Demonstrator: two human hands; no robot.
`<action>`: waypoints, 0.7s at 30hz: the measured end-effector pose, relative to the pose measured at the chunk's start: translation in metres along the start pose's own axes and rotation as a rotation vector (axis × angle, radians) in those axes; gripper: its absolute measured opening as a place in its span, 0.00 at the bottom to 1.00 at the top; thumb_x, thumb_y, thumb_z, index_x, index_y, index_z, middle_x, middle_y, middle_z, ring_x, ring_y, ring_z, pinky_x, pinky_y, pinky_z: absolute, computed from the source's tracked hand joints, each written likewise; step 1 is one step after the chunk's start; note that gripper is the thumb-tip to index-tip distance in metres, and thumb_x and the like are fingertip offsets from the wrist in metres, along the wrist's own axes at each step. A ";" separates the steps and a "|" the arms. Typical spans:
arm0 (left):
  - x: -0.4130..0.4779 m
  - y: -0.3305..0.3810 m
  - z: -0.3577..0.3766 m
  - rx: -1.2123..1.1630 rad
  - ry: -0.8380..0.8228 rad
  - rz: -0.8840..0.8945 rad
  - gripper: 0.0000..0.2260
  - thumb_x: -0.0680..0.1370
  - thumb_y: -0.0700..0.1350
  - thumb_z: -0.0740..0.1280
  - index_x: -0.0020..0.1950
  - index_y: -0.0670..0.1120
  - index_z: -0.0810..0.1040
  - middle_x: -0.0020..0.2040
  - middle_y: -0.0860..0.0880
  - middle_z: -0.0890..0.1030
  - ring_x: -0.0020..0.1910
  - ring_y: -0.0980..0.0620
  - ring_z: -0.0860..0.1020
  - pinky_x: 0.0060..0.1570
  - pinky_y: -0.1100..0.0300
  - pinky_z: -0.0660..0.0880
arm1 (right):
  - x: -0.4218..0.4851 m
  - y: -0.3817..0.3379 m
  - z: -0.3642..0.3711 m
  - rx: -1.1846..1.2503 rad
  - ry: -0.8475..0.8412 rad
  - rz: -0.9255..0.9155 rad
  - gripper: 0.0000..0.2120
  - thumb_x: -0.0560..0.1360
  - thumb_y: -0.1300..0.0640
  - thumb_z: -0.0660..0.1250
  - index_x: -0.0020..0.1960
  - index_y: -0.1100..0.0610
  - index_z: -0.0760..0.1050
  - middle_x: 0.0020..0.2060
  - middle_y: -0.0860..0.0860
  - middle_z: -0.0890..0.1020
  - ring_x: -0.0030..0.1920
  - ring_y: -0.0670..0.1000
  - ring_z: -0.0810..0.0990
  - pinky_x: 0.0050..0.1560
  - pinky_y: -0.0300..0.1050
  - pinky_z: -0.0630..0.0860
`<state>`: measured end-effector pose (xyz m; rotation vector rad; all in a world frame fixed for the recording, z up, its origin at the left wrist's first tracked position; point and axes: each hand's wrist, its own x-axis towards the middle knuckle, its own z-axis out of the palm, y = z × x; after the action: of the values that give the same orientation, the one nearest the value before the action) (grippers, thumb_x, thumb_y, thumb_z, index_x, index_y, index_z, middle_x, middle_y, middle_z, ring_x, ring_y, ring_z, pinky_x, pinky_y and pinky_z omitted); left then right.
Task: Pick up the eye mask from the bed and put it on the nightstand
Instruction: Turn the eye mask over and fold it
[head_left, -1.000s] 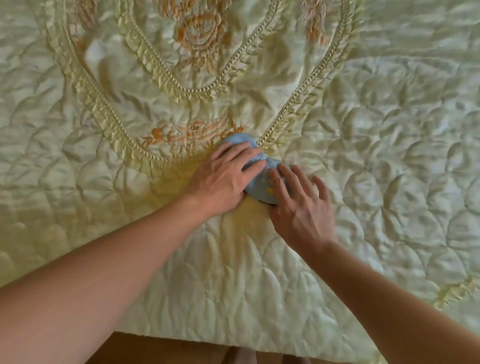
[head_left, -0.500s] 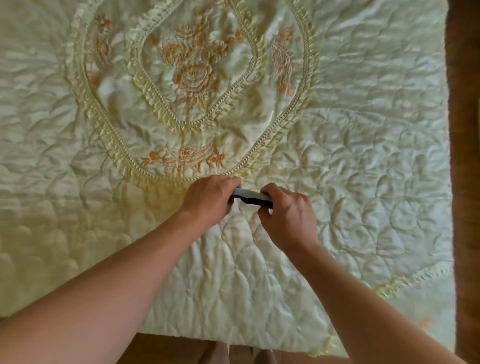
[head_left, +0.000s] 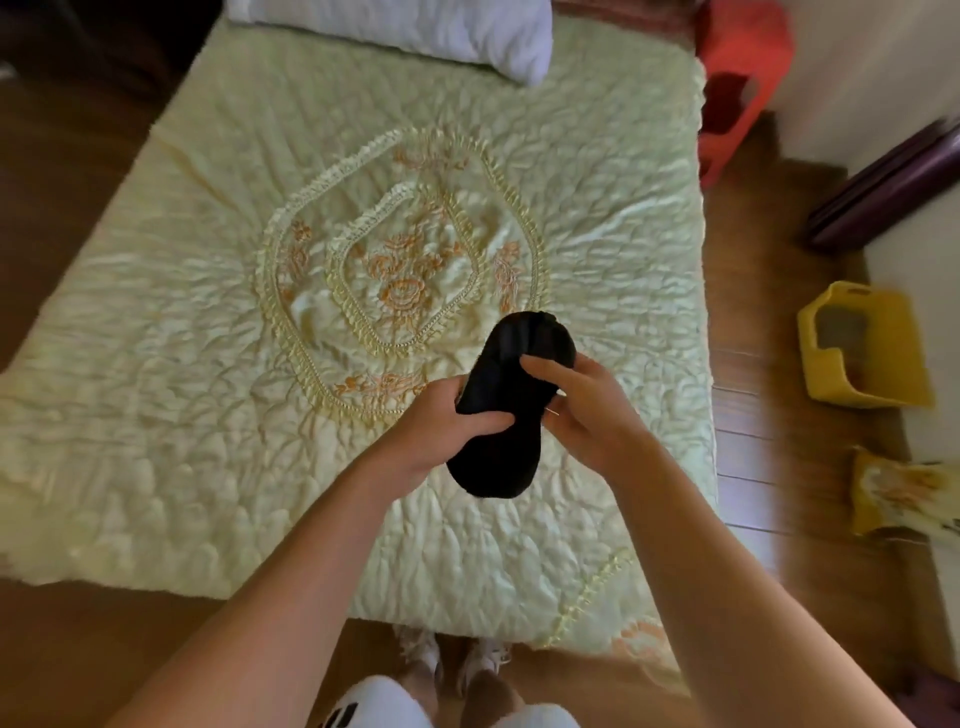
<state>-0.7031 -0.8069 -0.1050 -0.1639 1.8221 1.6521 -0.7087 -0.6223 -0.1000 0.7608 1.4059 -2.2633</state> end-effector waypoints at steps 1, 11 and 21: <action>-0.013 0.010 0.005 -0.072 0.005 -0.003 0.12 0.74 0.42 0.74 0.56 0.50 0.82 0.51 0.50 0.87 0.51 0.53 0.85 0.53 0.54 0.80 | -0.013 -0.008 0.005 0.014 -0.056 0.009 0.15 0.77 0.65 0.72 0.64 0.62 0.80 0.59 0.61 0.86 0.58 0.60 0.86 0.52 0.52 0.85; -0.095 0.062 0.030 -0.281 0.039 -0.088 0.14 0.72 0.43 0.76 0.58 0.46 0.82 0.52 0.47 0.87 0.51 0.49 0.85 0.43 0.56 0.83 | -0.087 -0.061 0.040 -0.264 -0.075 -0.252 0.13 0.75 0.70 0.73 0.58 0.63 0.82 0.55 0.63 0.87 0.54 0.60 0.87 0.57 0.61 0.84; -0.106 0.097 0.030 -0.433 0.159 -0.039 0.09 0.75 0.38 0.71 0.54 0.40 0.83 0.48 0.41 0.87 0.45 0.47 0.86 0.39 0.56 0.82 | -0.125 -0.073 0.046 -0.661 -0.187 -0.803 0.18 0.72 0.75 0.72 0.50 0.54 0.87 0.46 0.52 0.90 0.52 0.47 0.87 0.53 0.39 0.82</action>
<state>-0.6587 -0.7960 0.0348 -0.5276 1.5336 2.0341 -0.6635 -0.6284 0.0446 -0.2785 2.4512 -2.0057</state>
